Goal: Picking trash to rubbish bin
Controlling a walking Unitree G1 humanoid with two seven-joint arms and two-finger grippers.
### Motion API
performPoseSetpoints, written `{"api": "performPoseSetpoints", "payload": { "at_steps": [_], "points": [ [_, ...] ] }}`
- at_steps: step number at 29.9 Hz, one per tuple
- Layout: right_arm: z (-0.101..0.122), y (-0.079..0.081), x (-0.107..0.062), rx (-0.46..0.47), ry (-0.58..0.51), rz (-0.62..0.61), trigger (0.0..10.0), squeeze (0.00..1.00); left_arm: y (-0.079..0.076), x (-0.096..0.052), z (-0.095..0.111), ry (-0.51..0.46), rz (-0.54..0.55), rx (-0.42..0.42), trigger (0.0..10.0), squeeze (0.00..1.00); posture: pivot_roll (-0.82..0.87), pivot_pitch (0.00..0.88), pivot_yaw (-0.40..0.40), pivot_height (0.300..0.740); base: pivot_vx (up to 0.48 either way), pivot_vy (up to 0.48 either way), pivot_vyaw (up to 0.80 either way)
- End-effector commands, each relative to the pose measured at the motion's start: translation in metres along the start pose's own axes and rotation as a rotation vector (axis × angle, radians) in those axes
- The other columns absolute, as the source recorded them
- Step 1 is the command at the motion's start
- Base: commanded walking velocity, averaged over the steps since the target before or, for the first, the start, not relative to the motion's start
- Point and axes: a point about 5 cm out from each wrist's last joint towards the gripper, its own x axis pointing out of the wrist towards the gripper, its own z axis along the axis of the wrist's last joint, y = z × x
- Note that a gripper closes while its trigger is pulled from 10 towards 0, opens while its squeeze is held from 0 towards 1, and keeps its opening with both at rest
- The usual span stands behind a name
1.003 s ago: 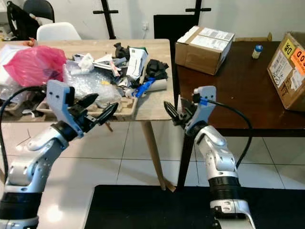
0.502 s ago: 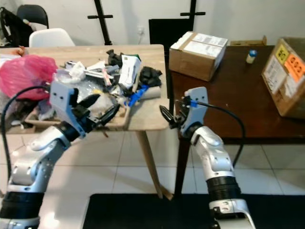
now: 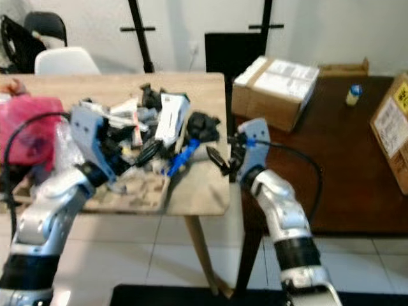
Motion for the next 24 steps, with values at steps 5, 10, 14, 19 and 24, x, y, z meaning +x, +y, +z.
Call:
{"api": "performPoseSetpoints", "payload": {
  "at_steps": [5, 10, 14, 19, 24],
  "points": [
    [-0.005, 0.002, -0.002, -0.005, 0.028, 0.028, 10.0, 0.0, -0.004, -0.003, -0.004, 0.046, -0.044, 0.023, 10.0, 0.0, 0.01, 0.078, 0.015, 0.74, 0.0, 0.0, 0.0],
    [-0.006, -0.006, -0.001, -0.028, 0.054, 0.011, 10.0, 0.0, -0.003, -0.004, -0.005, 0.075, -0.047, 0.046, 10.0, 0.0, 0.02, 0.083, -0.005, 0.74, 0.0, 0.0, 0.0],
    [-0.008, -0.013, 0.001, -0.023, 0.065, -0.045, 10.0, 0.0, 0.004, -0.004, -0.011, 0.151, 0.008, 0.094, 10.0, 0.0, 0.02, 0.084, -0.011, 0.74, 0.0, 0.0, 0.0],
    [-0.009, -0.02, 0.007, -0.014, 0.078, -0.102, 10.0, 0.0, 0.014, -0.002, -0.017, 0.201, 0.077, 0.118, 10.0, 0.0, 0.01, 0.087, -0.01, 0.74, 0.0, 0.0, 0.0],
    [-0.011, -0.021, 0.011, 0.007, 0.091, -0.107, 10.0, 0.0, 0.014, 0.002, -0.017, 0.19, 0.085, 0.095, 10.0, 0.0, 0.01, 0.091, -0.006, 0.74, 0.0, 0.0, 0.0]
  ]
}}
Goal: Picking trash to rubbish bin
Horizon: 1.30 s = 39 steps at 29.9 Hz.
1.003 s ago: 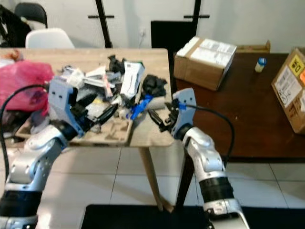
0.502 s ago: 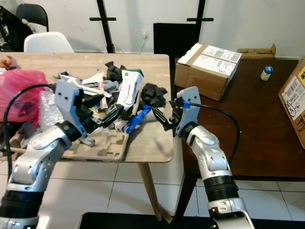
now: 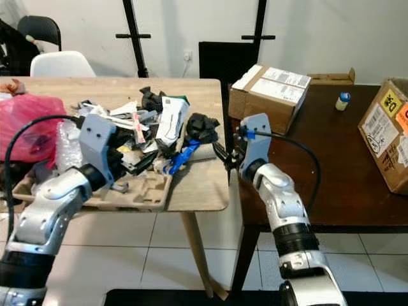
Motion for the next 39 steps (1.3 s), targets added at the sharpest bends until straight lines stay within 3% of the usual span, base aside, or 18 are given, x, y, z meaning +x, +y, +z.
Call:
{"api": "performPoseSetpoints", "payload": {
  "at_steps": [1, 5, 9, 13, 18, 31, 36, 39],
  "points": [
    [-0.002, 0.001, 0.002, 0.011, 0.009, 0.002, 10.0, 0.0, 0.001, 0.002, 0.0, 0.008, 0.002, -0.005, 10.0, 0.0, 0.01, 0.091, -0.006, 0.74, 0.0, 0.0, 0.0],
    [-0.012, 0.004, 0.013, -0.043, 0.103, 0.042, 10.0, 0.0, 0.002, 0.009, 0.0, -0.021, 0.012, -0.036, 10.0, 0.0, 0.0, 0.093, -0.005, 0.74, 0.0, 0.0, 0.0],
    [-0.02, 0.001, 0.024, -0.029, 0.181, 0.003, 10.0, 0.0, 0.001, 0.017, 0.004, -0.043, 0.014, -0.042, 10.0, 0.0, 0.0, 0.093, -0.009, 0.74, 0.0, 0.0, 0.0],
    [-0.02, 0.002, 0.029, 0.01, 0.176, -0.017, 10.0, 0.0, -0.002, 0.021, 0.008, -0.064, -0.005, -0.054, 10.0, 0.0, 0.0, 0.093, -0.012, 0.74, 0.0, 0.0, 0.0],
    [-0.011, 0.015, 0.044, 0.051, 0.147, -0.014, 10.0, 0.0, -0.022, 0.03, 0.017, -0.1, -0.096, -0.058, 10.0, 0.0, 0.01, 0.094, -0.018, 0.74, 0.0, 0.0, 0.0],
    [-0.005, 0.032, 0.056, 0.1, 0.149, 0.045, 10.0, 0.0, -0.024, 0.029, 0.016, -0.105, -0.103, -0.067, 10.0, 0.0, 0.02, 0.104, -0.029, 0.74, 0.0, 0.0, 0.0],
    [-0.019, 0.034, 0.052, -0.096, 0.262, 0.134, 10.0, 0.0, -0.026, 0.029, 0.015, -0.1, -0.115, -0.066, 10.0, 0.0, 0.02, 0.107, -0.031, 0.74, 0.0, 0.0, 0.0],
    [-0.024, 0.033, 0.049, -0.151, 0.287, 0.179, 10.0, 0.0, -0.026, 0.029, 0.015, -0.1, -0.115, -0.065, 10.0, 0.0, 0.02, 0.108, -0.032, 0.74, 0.0, 0.0, 0.0]
  ]
}}
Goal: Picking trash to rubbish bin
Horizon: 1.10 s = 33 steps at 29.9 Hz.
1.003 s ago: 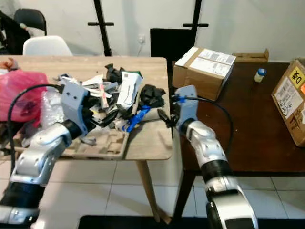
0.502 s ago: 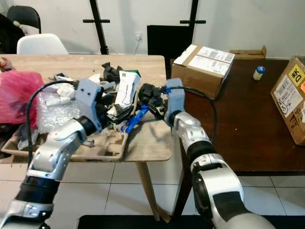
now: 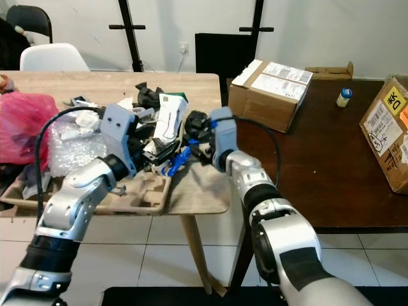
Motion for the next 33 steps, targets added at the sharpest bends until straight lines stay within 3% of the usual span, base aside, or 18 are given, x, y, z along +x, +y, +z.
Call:
{"api": "performPoseSetpoints", "payload": {
  "at_steps": [1, 5, 10, 17, 20, 21, 24, 26, 33],
  "points": [
    [-0.011, -0.001, -0.004, -0.044, 0.038, 0.039, 10.0, 0.0, -0.002, -0.001, 0.0, 0.003, -0.012, 0.003, 10.0, 0.0, 0.02, 0.108, -0.032, 0.74, 0.0, 0.0, 0.0],
    [-0.023, -0.005, -0.013, -0.151, 0.084, 0.145, 10.0, 0.0, -0.001, -0.003, 0.002, -0.001, -0.015, 0.007, 10.0, 0.0, 0.03, 0.107, -0.031, 0.74, 0.0, 0.0, 0.0],
    [-0.022, -0.013, -0.021, -0.163, 0.073, 0.229, 10.0, 0.0, 0.0, -0.005, 0.003, -0.003, -0.015, 0.01, 10.0, 0.0, 0.03, 0.104, -0.037, 0.74, 0.0, 0.0, 0.0],
    [0.014, -0.041, -0.046, -0.081, -0.094, 0.378, 10.0, 0.0, 0.003, -0.009, 0.004, -0.006, -0.006, 0.017, 10.0, 0.0, 0.03, 0.091, -0.038, 0.74, 0.0, 0.0, 0.0],
    [0.035, -0.056, -0.051, -0.094, -0.17, 0.276, 10.0, 0.0, 0.005, -0.01, 0.001, 0.004, -0.001, 0.017, 10.0, 0.0, 0.01, 0.087, -0.028, 0.74, 0.0, 0.0, 0.0],
    [0.035, -0.056, -0.051, -0.094, -0.17, 0.276, 10.0, 0.0, 0.005, -0.01, 0.001, 0.004, -0.001, 0.017, 10.0, 0.0, 0.01, 0.087, -0.028, 0.74, 0.0, 0.0, 0.0],
    [0.026, -0.055, -0.04, -0.15, -0.106, 0.086, 10.0, 0.0, 0.007, -0.007, -0.004, 0.047, 0.039, 0.037, 10.0, 0.0, 0.02, 0.094, -0.029, 0.74, 0.0, 0.0, 0.0],
    [0.019, -0.05, -0.032, -0.141, -0.084, -0.002, 10.0, 0.0, 0.01, -0.005, -0.006, 0.06, 0.083, 0.047, 10.0, 0.0, 0.02, 0.102, -0.036, 0.74, 0.0, 0.0, 0.0],
    [0.021, -0.04, -0.026, -0.058, -0.129, 0.032, 10.0, 0.0, 0.014, -0.007, -0.006, 0.061, 0.122, 0.044, 10.0, 0.0, 0.04, 0.139, -0.06, 0.74, 0.0, 0.0, 0.0]
  ]
}}
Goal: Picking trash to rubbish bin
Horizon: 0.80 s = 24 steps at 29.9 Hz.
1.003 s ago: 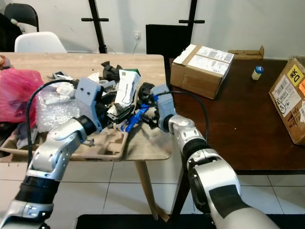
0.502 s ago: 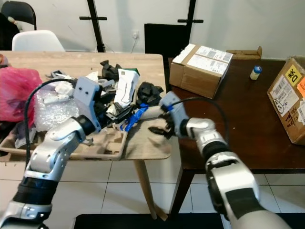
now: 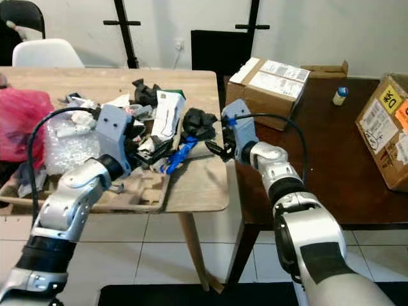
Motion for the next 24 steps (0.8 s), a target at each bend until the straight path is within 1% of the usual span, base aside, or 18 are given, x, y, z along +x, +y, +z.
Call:
{"api": "performPoseSetpoints", "payload": {
  "at_steps": [1, 2, 4, 5, 6, 7, 8, 9, 10, 12, 13, 14, 18, 22, 24],
  "points": [
    [0.004, 0.004, 0.003, 0.024, -0.026, 0.027, 10.0, 0.0, 0.002, -0.002, 0.0, 0.01, 0.002, -0.002, 10.0, 0.0, 0.05, 0.152, -0.067, 0.74, 0.0, 0.0, 0.0],
    [0.008, 0.004, 0.004, 0.015, -0.037, 0.036, 10.0, 0.0, 0.003, -0.003, 0.001, 0.008, 0.0, -0.001, 10.0, 0.0, 0.05, 0.154, -0.069, 0.74, 0.0, 0.0, 0.0],
    [0.008, 0.004, 0.004, 0.015, -0.037, 0.036, 10.0, 0.0, 0.003, -0.003, 0.001, 0.008, 0.0, -0.001, 10.0, 0.0, 0.05, 0.154, -0.069, 0.74, 0.0, 0.0, 0.0],
    [0.012, 0.004, 0.004, -0.007, -0.045, 0.04, 10.0, 0.0, 0.004, -0.003, 0.003, 0.006, 0.0, 0.006, 10.0, 0.0, 0.05, 0.158, -0.073, 0.74, 0.0, 0.0, 0.0],
    [0.018, 0.003, 0.004, -0.064, -0.051, 0.055, 10.0, 0.0, 0.007, -0.005, 0.005, 0.001, 0.001, 0.011, 10.0, 0.0, 0.05, 0.173, -0.081, 0.74, 0.0, 0.0, 0.0],
    [0.018, 0.003, 0.004, -0.064, -0.051, 0.055, 10.0, 0.0, 0.007, -0.005, 0.005, 0.001, 0.001, 0.011, 10.0, 0.0, 0.05, 0.173, -0.081, 0.74, 0.0, 0.0, 0.0],
    [0.023, 0.002, 0.004, -0.117, -0.052, 0.069, 10.0, 0.0, 0.009, -0.005, 0.007, 0.0, 0.003, 0.016, 10.0, 0.0, 0.05, 0.175, -0.082, 0.74, 0.0, 0.0, 0.0],
    [0.023, 0.002, 0.004, -0.117, -0.052, 0.069, 10.0, 0.0, 0.009, -0.005, 0.007, 0.0, 0.003, 0.016, 10.0, 0.0, 0.05, 0.175, -0.082, 0.74, 0.0, 0.0, 0.0],
    [0.029, 0.002, 0.004, -0.21, -0.04, 0.101, 10.0, 0.0, 0.011, -0.007, 0.009, -0.001, 0.005, 0.026, 10.0, 0.0, 0.05, 0.185, -0.087, 0.74, 0.0, 0.0, 0.0],
    [0.029, 0.002, 0.004, -0.21, -0.04, 0.101, 10.0, 0.0, 0.011, -0.007, 0.009, -0.001, 0.005, 0.026, 10.0, 0.0, 0.05, 0.185, -0.087, 0.74, 0.0, 0.0, 0.0],
    [0.034, 0.003, 0.005, -0.267, -0.027, 0.125, 10.0, 0.0, 0.012, -0.007, 0.01, -0.002, 0.006, 0.031, 10.0, 0.0, 0.06, 0.187, -0.089, 0.74, 0.0, 0.0, 0.0],
    [0.036, 0.003, 0.005, -0.285, -0.017, 0.133, 10.0, 0.0, 0.012, -0.007, 0.012, -0.003, 0.006, 0.034, 10.0, 0.0, 0.06, 0.189, -0.088, 0.74, 0.0, 0.0, 0.0],
    [0.036, 0.002, 0.006, -0.293, 0.0, 0.129, 10.0, 0.0, 0.012, -0.006, 0.014, -0.005, 0.003, 0.037, 10.0, 0.0, 0.07, 0.189, -0.086, 0.74, 0.0, 0.0, 0.0],
    [0.028, 0.003, 0.008, -0.286, 0.036, 0.069, 10.0, 0.0, 0.01, -0.004, 0.019, -0.004, -0.021, 0.046, 10.0, 0.0, 0.09, 0.201, -0.062, 0.74, 0.0, 0.0, 0.0],
    [0.026, 0.004, 0.009, -0.281, 0.039, 0.064, 10.0, 0.0, 0.01, -0.004, 0.019, -0.002, -0.026, 0.048, 10.0, 0.0, 0.09, 0.201, -0.062, 0.74, 0.0, 0.0, 0.0]
  ]
}}
